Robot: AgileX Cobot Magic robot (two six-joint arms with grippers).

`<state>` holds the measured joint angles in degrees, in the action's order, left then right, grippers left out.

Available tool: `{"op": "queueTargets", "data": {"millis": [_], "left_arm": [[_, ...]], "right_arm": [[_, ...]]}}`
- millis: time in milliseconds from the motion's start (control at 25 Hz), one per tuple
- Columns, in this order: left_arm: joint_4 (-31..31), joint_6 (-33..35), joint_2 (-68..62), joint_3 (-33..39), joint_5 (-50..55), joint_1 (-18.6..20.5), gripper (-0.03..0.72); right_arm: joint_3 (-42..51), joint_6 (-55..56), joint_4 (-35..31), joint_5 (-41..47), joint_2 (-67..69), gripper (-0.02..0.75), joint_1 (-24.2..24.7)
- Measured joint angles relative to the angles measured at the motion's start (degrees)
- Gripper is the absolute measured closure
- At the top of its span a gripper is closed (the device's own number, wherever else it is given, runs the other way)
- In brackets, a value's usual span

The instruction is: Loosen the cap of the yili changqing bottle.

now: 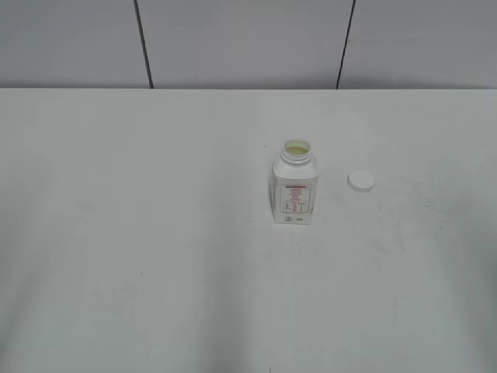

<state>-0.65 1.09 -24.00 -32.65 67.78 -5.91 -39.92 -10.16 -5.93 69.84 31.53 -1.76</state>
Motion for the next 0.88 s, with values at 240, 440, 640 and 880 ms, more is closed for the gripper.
{"op": "queueTargets", "data": {"millis": [240, 440, 640, 880], "left_arm": [[0.7, 0.0, 7.9, 2.3, -6.3, 0.0, 0.134], [0.7, 0.0, 12.9, 2.6, -7.1, 0.0, 0.134], [0.7, 0.0, 19.3, 2.6, -7.1, 0.0, 0.134], [0.7, 0.0, 24.4, 2.6, -7.0, 0.0, 0.134]], "right_arm": [[7.2, 0.0, 1.1, 0.1, -7.4, 0.144, 0.0], [8.3, 0.1, 1.3, -1.3, -13.7, 0.144, 0.0], [10.1, 0.2, 1.3, -5.7, -19.8, 0.144, 0.0], [10.4, 0.3, 1.4, -6.7, -26.1, 0.144, 0.0]]}}
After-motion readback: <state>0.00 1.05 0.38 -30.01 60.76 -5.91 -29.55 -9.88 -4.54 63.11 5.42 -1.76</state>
